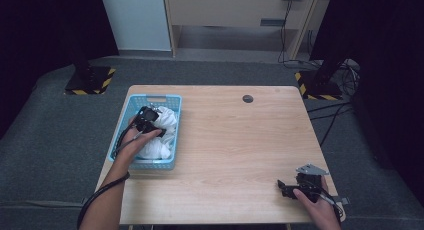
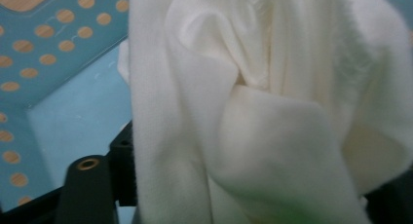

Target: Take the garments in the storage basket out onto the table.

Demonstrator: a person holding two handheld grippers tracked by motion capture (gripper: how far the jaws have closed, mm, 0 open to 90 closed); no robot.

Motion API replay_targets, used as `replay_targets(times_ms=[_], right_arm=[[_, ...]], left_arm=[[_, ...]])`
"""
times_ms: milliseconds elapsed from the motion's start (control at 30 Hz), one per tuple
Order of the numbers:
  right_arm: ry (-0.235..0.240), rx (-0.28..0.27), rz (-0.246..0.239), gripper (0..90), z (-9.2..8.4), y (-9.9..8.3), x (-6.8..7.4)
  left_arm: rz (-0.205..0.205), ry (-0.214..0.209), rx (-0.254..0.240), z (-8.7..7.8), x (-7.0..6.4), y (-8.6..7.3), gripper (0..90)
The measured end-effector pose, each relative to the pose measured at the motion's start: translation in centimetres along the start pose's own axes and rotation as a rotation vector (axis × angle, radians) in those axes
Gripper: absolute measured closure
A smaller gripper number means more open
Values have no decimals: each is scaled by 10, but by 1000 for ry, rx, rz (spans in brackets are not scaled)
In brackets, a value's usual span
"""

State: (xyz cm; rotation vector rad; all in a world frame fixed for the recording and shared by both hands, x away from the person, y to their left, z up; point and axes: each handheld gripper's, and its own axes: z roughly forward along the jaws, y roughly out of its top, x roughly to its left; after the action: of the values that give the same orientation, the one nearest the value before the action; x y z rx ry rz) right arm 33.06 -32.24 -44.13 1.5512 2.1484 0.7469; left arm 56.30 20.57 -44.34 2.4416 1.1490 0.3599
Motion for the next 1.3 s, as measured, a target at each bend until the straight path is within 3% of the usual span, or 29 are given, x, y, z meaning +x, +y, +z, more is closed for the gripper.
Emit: replay_targets(times_ms=[400,667,1300], right_arm=[[0,0,0,3,0,0,0],[0,0,0,3,0,0,0],[0,0,0,3,0,0,0]], left_arm=[[-21,38,-31,-13,-4,4,614],[-34,48,-80,-27,-3,0,659],[-56,78,-195,-65,0,-6,663]])
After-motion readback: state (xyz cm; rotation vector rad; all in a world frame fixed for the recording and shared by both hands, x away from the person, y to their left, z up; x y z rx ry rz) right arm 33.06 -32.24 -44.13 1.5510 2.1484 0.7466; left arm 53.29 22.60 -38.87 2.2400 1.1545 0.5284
